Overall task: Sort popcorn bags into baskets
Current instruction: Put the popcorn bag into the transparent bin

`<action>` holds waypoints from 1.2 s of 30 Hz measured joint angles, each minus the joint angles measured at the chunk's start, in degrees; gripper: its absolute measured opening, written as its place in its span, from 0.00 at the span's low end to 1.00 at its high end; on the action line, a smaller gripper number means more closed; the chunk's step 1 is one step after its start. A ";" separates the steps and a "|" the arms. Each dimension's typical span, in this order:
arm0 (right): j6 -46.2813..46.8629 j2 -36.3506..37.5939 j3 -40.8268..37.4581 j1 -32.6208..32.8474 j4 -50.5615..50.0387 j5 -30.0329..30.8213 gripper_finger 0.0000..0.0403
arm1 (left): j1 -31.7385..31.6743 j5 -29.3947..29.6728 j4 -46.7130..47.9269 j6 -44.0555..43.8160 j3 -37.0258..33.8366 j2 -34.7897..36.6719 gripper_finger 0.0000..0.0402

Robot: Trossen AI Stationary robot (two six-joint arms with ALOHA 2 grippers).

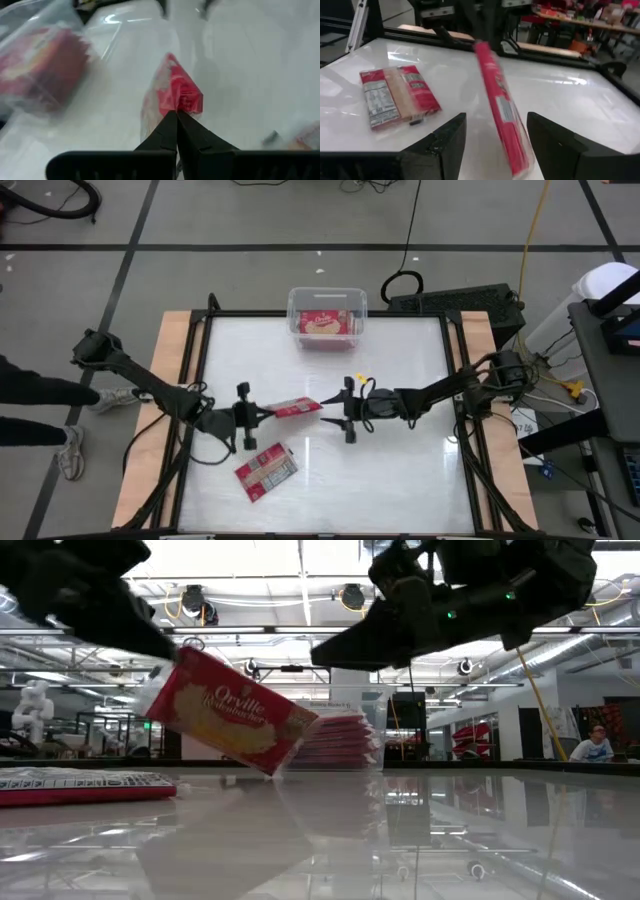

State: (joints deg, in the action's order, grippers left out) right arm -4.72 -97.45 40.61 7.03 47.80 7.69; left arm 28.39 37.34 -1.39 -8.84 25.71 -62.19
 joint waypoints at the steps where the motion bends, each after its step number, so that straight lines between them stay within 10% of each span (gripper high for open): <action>1: -0.43 -0.13 0.33 -0.26 0.03 -0.03 0.51 | -0.85 0.00 -0.33 -0.82 0.00 0.54 0.01; 22: -6.56 -8.90 0.80 -7.58 4.74 -1.10 0.63 | -10.31 -7.42 -6.73 -2.02 -2.05 -0.92 0.00; 36: -8.00 -16.15 1.09 -10.45 15.36 -6.52 0.17 | -10.70 -9.04 -8.76 0.14 -2.05 -0.92 0.01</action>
State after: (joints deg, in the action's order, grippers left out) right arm -12.71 -113.60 41.69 -3.42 63.16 1.18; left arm 17.69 28.31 -10.15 -8.70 23.66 -63.11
